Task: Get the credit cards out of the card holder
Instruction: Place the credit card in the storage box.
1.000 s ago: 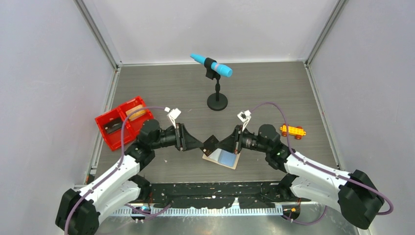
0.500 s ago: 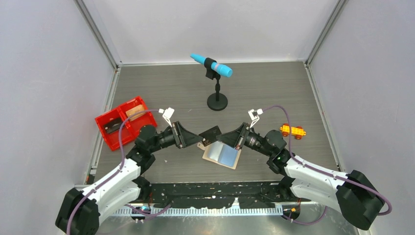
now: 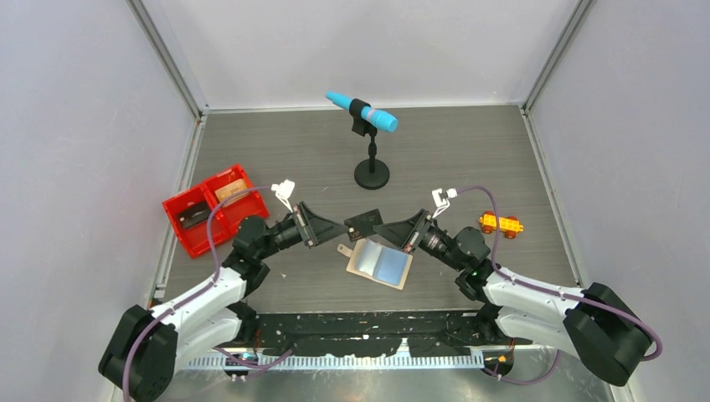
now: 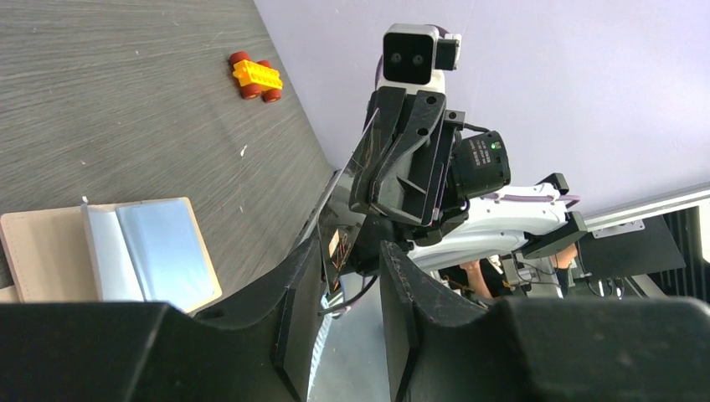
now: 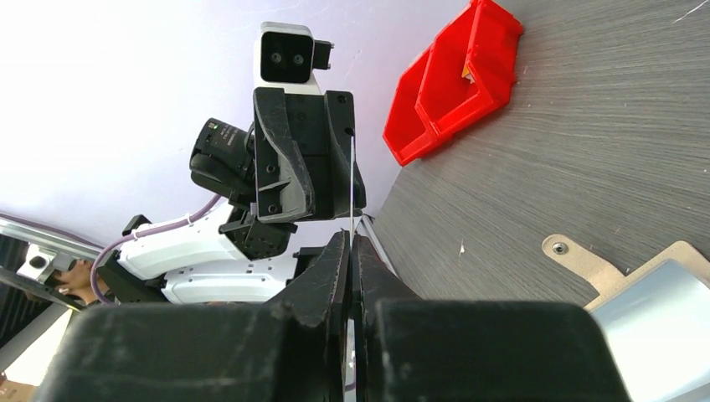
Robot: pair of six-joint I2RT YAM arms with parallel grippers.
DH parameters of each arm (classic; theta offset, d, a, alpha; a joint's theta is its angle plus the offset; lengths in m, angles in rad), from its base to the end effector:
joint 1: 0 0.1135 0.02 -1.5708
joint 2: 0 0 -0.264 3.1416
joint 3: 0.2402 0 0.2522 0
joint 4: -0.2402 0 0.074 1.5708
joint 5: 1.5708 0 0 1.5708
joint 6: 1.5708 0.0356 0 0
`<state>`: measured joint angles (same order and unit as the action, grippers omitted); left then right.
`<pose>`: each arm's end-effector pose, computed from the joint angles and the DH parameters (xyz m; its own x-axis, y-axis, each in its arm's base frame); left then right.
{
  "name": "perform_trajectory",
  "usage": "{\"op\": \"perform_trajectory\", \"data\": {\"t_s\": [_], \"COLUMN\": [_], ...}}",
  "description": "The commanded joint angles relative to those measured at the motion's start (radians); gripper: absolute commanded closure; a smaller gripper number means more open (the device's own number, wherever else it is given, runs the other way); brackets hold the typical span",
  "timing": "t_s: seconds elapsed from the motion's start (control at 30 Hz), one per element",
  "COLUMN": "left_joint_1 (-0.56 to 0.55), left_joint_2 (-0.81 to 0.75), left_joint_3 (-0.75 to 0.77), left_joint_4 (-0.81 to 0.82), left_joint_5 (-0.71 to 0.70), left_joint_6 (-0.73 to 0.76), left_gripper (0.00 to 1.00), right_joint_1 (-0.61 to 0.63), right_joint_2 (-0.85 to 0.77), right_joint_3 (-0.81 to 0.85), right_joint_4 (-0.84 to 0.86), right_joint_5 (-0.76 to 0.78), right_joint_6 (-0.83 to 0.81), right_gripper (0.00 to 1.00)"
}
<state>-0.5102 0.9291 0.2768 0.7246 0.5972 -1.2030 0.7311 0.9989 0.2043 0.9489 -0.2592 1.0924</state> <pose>0.1615 -0.1133 0.2314 -0.8109 -0.4304 -0.3965 0.3800 0.1281 -0.9161 0.1418 0.1394 0.2194 -0.6876 0.5359 -0.4898 -0.4855 0.1623 0.8591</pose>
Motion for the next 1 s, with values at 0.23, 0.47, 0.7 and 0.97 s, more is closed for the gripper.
{"op": "perform_trajectory", "data": {"t_s": [0.23,0.47,0.7,0.97], "left_joint_1": [-0.017,-0.042,-0.041,0.001], "left_joint_2": [0.032,0.042,0.044,-0.048], "left_joint_3": [0.000,0.002,0.013,0.100], "left_joint_4": [0.117,0.124,0.114,-0.165], "left_joint_5": [-0.024,-0.041,-0.039,-0.016], "left_joint_6": [-0.018,-0.020,-0.012,0.114], "left_gripper": [0.71,0.85,1.00,1.00], "right_joint_1": [0.002,0.002,0.003,0.002], "right_joint_2": [-0.002,0.012,0.008,-0.098], "right_joint_3": [-0.019,-0.019,-0.028,-0.039], "right_joint_4": [0.085,0.079,0.067,-0.062], "right_joint_5": [0.060,0.070,0.072,0.067], "right_joint_6": [0.023,0.034,0.029,-0.040], "right_gripper": [0.95,0.95,0.86,0.39]}}
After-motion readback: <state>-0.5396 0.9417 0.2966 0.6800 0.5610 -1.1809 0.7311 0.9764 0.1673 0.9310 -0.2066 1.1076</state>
